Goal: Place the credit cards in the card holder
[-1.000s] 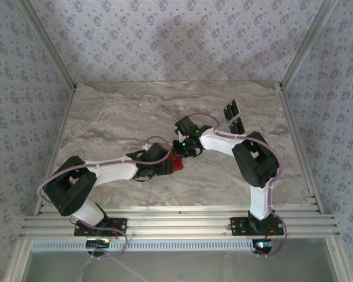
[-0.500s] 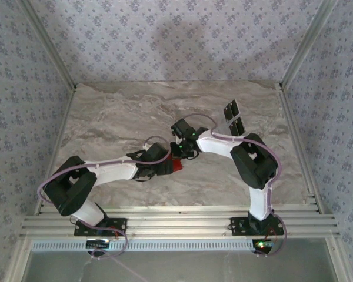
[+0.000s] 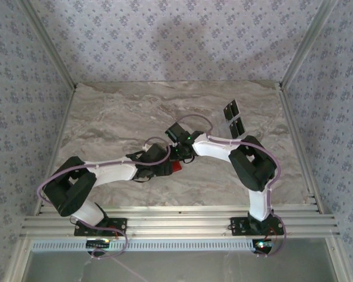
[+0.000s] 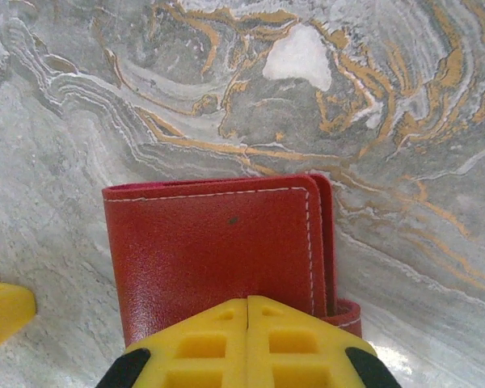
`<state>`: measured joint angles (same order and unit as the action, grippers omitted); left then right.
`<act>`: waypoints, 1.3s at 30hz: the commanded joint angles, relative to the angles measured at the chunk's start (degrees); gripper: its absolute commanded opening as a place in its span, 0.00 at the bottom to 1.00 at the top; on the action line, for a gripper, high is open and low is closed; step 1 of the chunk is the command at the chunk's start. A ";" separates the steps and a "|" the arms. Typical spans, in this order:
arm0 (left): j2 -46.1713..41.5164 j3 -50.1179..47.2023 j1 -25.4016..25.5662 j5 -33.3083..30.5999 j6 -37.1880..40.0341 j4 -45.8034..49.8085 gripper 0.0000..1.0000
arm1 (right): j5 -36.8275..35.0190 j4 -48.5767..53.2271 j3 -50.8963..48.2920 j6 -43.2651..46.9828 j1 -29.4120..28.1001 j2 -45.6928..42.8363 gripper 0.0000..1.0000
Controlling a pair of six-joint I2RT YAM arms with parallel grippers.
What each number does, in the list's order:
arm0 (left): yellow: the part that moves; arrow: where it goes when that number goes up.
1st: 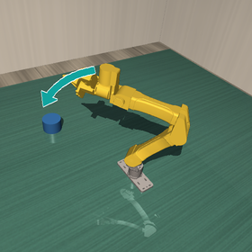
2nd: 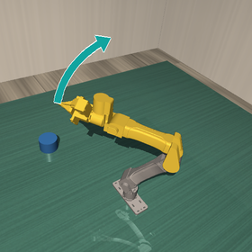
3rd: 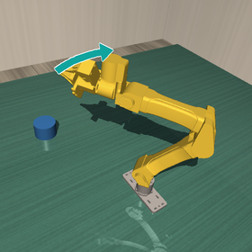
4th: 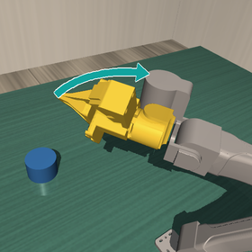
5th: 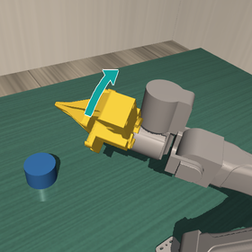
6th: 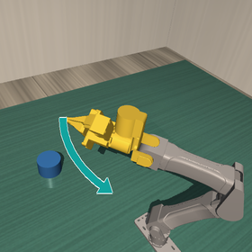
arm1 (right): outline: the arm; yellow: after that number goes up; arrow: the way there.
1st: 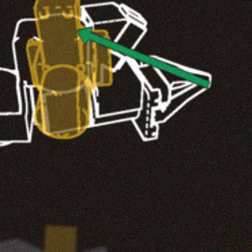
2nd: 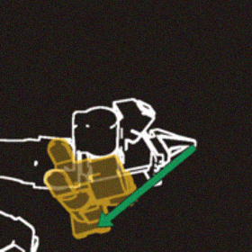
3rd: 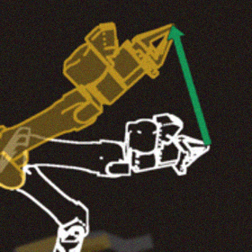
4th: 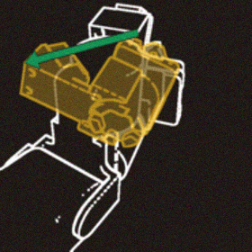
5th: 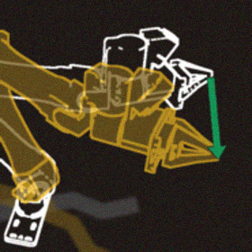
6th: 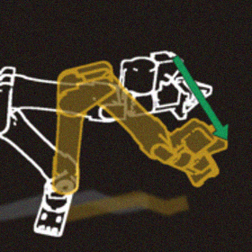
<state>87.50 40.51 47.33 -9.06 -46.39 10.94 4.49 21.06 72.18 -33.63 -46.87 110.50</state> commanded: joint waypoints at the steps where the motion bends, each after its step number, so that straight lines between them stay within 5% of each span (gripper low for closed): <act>1: -2.88 -4.16 -0.19 0.80 -1.19 -0.05 0.96 | -3.41 8.56 -3.36 0.38 -3.39 6.08 0.00; 11: -18.13 -9.56 -4.32 -9.67 -11.02 10.40 0.95 | -8.33 9.96 -3.36 -0.56 -6.33 7.24 0.00; 20: -19.56 -11.40 -6.18 -6.11 -10.03 9.82 0.95 | -11.87 10.76 -3.36 -4.15 -8.95 9.79 0.00; 39: -7.19 0.80 -12.56 4.90 2.24 2.60 0.96 | -3.27 8.58 2.26 -2.91 -4.16 -1.85 0.00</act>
<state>78.54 39.11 35.42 -6.17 -46.63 14.06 -2.37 25.74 74.81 -36.45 -51.57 110.80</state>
